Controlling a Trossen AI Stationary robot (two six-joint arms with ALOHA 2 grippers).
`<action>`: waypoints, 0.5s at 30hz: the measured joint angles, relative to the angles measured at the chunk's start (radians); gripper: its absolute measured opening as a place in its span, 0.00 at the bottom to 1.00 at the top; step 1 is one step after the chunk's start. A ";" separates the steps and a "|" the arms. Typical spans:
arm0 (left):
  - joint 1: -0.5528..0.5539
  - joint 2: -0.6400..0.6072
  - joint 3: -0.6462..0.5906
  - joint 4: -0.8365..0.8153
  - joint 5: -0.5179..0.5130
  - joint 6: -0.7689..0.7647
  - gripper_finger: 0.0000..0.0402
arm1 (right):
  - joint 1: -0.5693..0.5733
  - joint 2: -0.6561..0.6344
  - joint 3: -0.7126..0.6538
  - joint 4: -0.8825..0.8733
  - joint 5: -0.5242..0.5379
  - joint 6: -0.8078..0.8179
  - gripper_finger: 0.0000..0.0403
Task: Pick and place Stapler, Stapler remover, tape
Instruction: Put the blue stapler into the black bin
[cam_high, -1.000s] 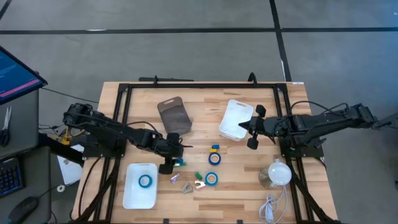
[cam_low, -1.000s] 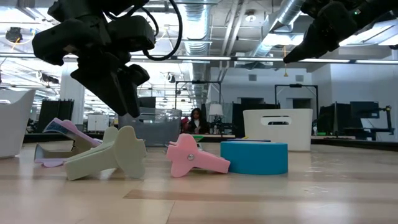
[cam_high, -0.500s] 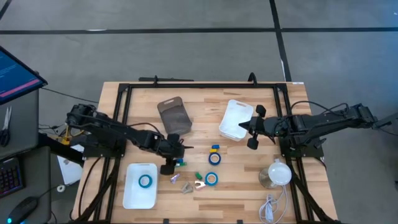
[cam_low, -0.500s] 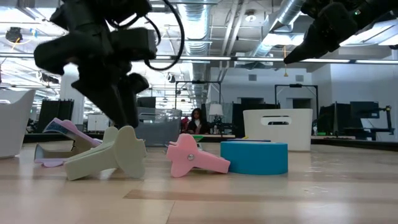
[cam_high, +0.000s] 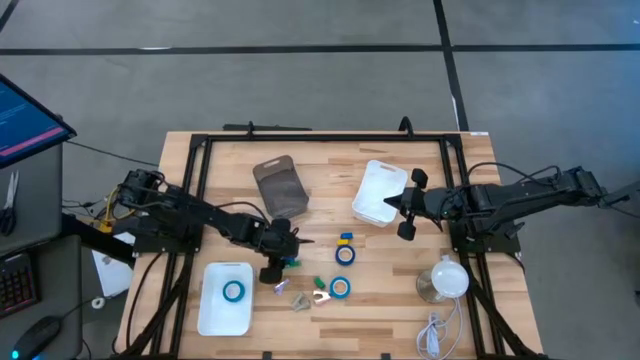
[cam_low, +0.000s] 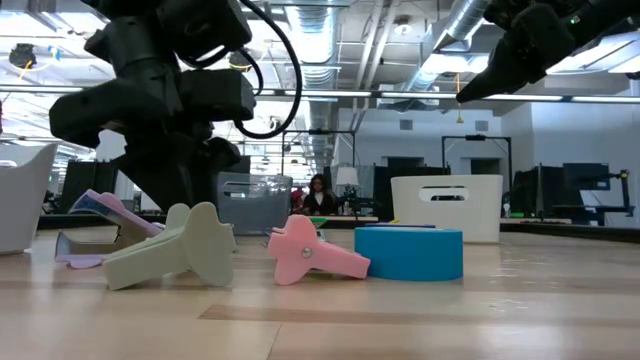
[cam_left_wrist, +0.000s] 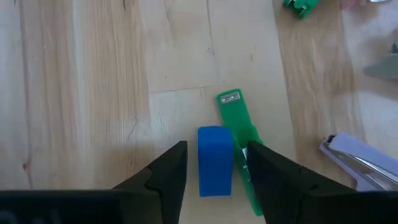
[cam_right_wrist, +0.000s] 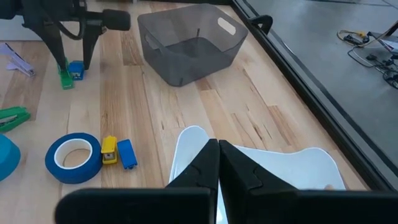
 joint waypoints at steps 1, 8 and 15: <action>0.000 0.000 0.000 0.000 0.001 0.000 0.36 | 0.000 0.000 0.000 0.000 0.000 0.000 0.00; 0.000 0.002 0.000 0.001 -0.003 0.000 0.13 | 0.000 0.000 0.000 0.000 0.000 0.000 0.00; 0.000 -0.010 -0.002 -0.004 -0.004 0.000 0.14 | 0.000 0.000 0.000 0.000 0.000 0.000 0.00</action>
